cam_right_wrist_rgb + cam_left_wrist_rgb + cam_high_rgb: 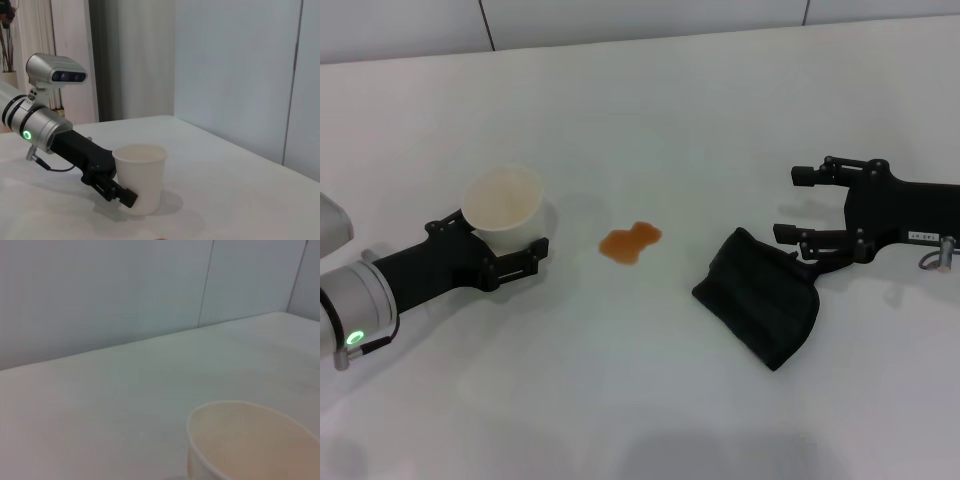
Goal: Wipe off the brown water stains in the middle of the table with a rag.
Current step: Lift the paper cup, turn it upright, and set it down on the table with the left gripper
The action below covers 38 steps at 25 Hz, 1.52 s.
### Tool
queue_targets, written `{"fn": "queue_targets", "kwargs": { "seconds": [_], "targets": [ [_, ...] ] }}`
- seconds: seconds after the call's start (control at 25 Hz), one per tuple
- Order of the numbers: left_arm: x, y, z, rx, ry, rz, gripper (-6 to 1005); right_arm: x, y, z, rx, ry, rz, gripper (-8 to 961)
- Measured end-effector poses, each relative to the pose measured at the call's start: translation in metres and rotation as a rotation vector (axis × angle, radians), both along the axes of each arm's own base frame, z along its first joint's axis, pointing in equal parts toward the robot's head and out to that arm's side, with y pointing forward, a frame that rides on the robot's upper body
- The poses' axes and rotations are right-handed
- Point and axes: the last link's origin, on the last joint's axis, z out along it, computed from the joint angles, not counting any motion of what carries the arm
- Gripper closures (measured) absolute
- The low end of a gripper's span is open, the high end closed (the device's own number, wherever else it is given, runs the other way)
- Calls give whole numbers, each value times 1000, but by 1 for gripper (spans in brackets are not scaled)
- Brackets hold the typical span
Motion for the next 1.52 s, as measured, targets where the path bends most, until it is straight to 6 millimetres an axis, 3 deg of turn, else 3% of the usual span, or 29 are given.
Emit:
{"fn": "queue_targets", "kwargs": {
  "seconds": [0.44, 0.96, 1.52],
  "targets": [
    [-2, -4, 7, -37, -15, -2, 104, 2, -1, 1, 3, -4, -6, 171],
    [-8, -12, 17, -52, -52, 20, 106, 2, 0, 3, 6, -9, -5, 171],
    [-17, -34, 64, -89, -169, 63, 109, 2, 1, 3, 14, -3, -4, 171]
  ]
}}
